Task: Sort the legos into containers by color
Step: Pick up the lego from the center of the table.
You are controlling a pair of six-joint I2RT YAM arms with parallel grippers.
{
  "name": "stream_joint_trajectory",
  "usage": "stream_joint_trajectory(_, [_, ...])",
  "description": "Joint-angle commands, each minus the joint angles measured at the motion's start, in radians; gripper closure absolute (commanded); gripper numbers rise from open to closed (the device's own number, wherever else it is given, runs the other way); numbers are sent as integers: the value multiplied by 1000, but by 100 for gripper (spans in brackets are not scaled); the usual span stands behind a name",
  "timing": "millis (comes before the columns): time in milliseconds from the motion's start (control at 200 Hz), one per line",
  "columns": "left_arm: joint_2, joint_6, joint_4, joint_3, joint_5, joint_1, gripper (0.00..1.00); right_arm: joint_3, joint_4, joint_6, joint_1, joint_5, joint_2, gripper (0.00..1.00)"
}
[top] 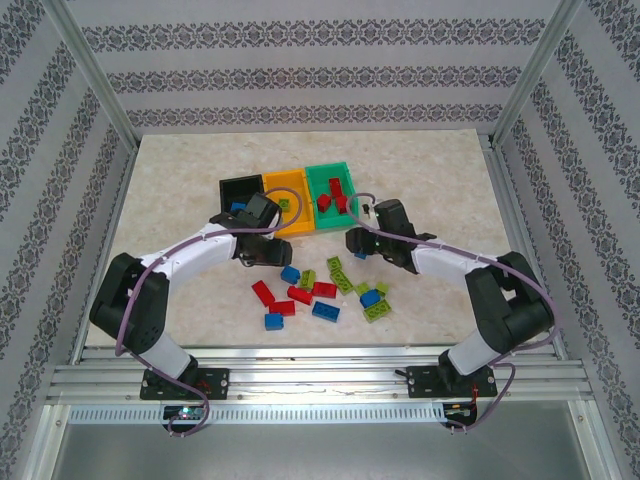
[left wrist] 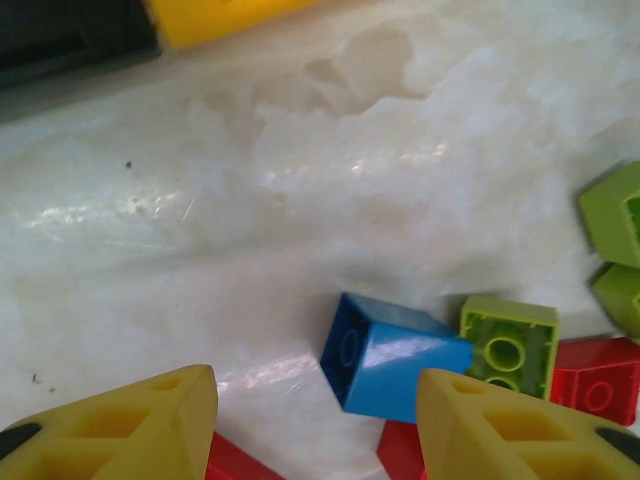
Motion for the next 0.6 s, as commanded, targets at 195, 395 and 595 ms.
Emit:
stream_joint_trajectory(195, [-75,14,115,-62,-45,-9,44,-11,-124,103,62,158,38,40])
stream_joint_trajectory(395, [-85,22,125,-88,-62,16,41,52,-154,144,106,202,97,39])
stream_joint_trajectory(595, [-142,29,165,-166,-15,74,41,132,-217,141,118,287,165,42])
